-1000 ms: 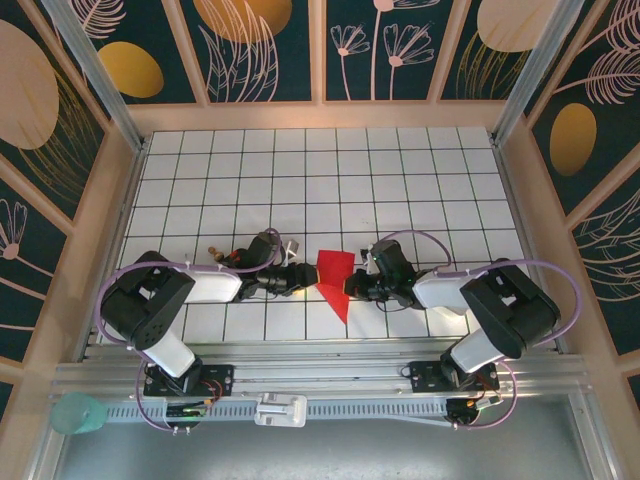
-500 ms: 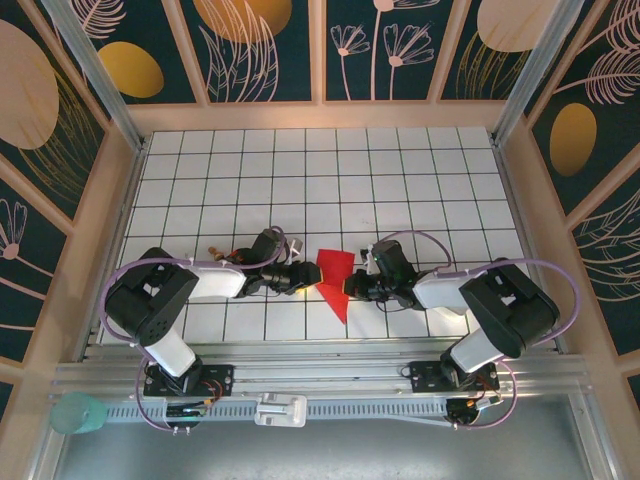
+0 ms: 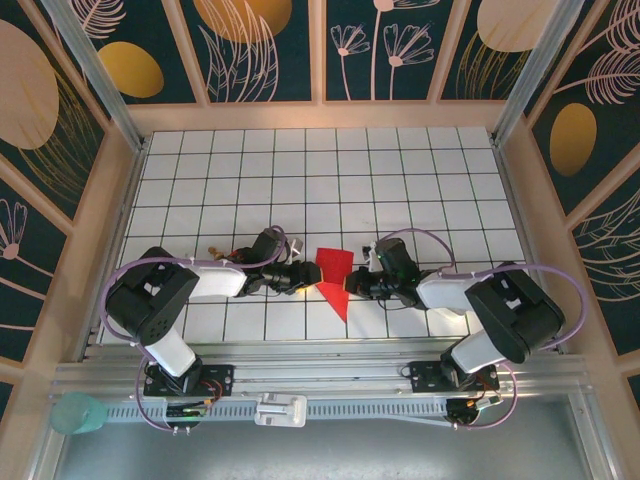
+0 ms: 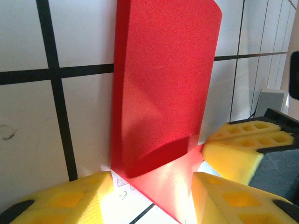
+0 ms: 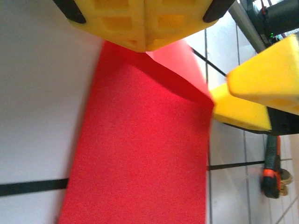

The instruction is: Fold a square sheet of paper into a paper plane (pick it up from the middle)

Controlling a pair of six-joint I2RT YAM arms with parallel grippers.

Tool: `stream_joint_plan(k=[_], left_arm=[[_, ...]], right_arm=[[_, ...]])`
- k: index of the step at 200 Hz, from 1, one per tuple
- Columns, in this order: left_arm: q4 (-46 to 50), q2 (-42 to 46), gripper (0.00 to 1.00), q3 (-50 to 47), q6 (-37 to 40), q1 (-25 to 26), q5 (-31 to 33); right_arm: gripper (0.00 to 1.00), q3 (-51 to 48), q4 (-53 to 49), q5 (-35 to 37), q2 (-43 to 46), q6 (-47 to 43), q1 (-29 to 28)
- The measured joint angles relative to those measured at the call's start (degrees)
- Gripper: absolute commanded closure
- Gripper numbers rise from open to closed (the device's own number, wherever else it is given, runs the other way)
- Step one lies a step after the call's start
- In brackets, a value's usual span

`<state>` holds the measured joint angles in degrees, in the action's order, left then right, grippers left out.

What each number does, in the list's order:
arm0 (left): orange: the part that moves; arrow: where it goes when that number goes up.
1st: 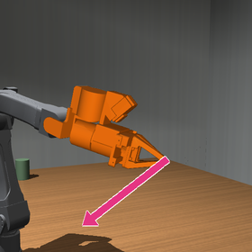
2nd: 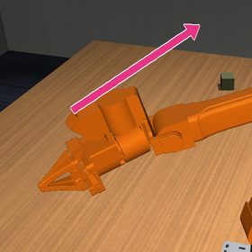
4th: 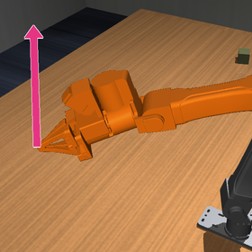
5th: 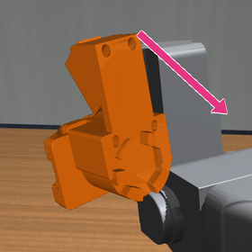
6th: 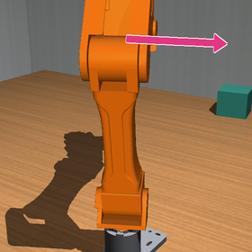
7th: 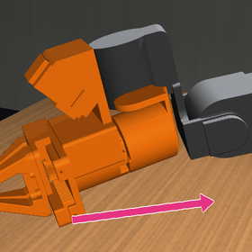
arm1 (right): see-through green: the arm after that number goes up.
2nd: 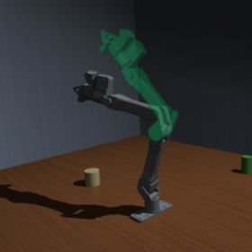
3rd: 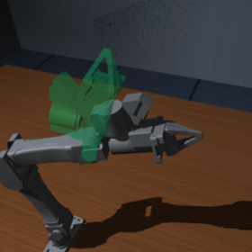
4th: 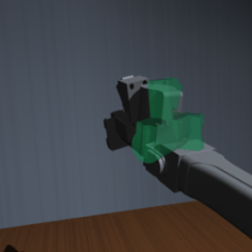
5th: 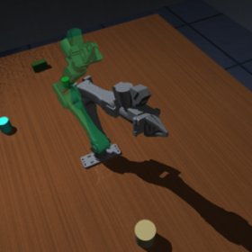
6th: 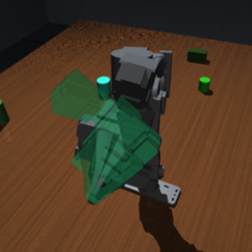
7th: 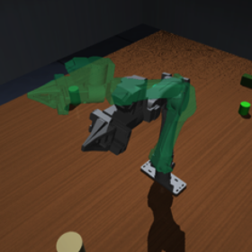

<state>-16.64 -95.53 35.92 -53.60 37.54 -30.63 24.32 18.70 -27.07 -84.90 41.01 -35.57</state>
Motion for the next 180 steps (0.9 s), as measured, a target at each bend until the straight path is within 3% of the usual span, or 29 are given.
stream_joint_plan(k=[180], left_arm=[[0.35, -1.03, 0.50, 1.29, -0.31, 0.52, -0.46]], right_arm=[[0.97, -2.75, 5.49, -1.77, -2.05, 0.46, 1.42]])
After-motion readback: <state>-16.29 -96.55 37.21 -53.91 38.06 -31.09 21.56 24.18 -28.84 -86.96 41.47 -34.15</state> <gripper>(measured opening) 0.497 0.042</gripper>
